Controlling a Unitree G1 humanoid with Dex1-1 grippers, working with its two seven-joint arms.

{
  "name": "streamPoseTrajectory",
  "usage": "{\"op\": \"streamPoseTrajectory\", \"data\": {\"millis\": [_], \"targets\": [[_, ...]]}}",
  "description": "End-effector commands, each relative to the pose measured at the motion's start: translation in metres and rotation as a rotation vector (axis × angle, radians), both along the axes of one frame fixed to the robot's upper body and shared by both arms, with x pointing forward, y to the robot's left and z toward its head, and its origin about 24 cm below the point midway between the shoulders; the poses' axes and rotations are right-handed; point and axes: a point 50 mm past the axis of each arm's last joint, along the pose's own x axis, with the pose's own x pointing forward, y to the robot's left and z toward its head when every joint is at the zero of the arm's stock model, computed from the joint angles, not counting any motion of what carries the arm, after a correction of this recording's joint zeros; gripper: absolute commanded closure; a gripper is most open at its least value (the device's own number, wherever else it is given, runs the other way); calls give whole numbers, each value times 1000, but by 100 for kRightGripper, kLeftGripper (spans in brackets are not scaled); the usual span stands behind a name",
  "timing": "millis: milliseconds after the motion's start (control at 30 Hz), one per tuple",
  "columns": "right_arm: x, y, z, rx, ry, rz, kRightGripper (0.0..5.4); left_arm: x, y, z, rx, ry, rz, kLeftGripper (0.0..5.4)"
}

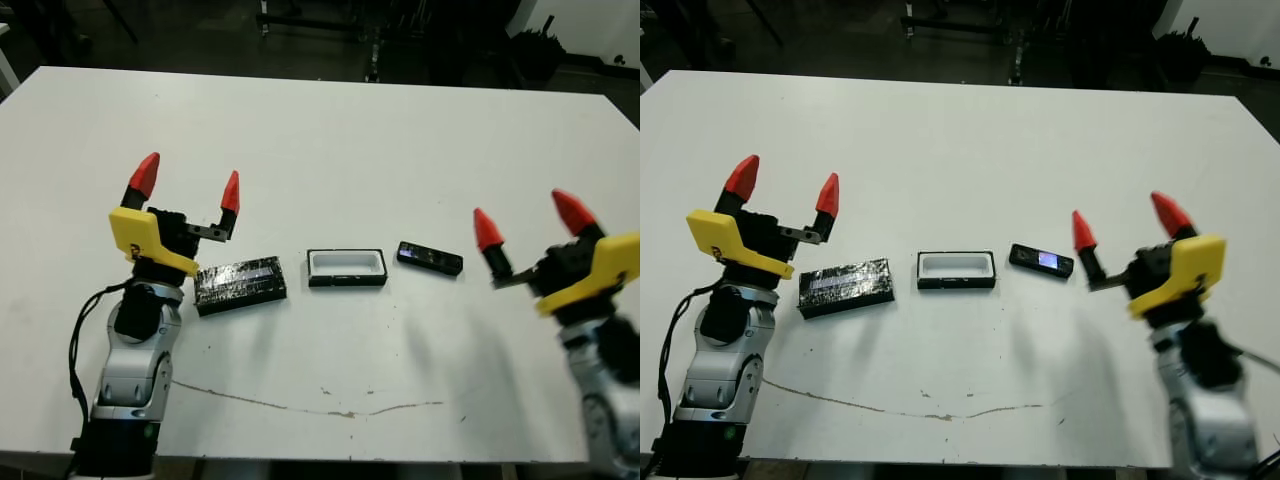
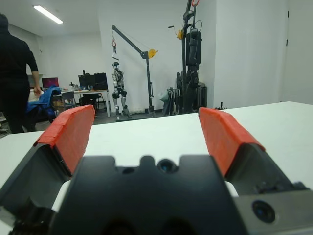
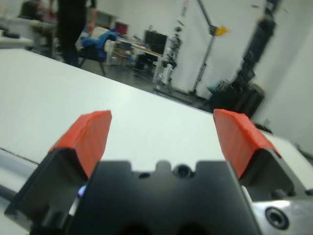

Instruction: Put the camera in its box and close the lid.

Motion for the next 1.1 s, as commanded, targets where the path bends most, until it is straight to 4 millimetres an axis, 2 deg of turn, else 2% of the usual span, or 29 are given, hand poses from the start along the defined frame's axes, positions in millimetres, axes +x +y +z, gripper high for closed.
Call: {"op": "streamPoseTrajectory", "data": {"millis": [33,100,233,433,700,1100], "targets": [[22,-15,27,-89,42,109,3,-1,2,-3,19,26,14,0],[34,-19,36,-115,89,175,3,-1,1,-3,10,27,12,0],[55,-22,39,-171,192,293,3,-1,1,-3,10,30,13,0],[77,-24,21,-275,414,473,3,-1,1,-2,7,32,19,0],[86,-7,4,-340,622,671,3,-1,1,-3,19,33,23,0],[84,12,-22,-295,642,760,3,-2,2,-7,5,50,18,0]]}}
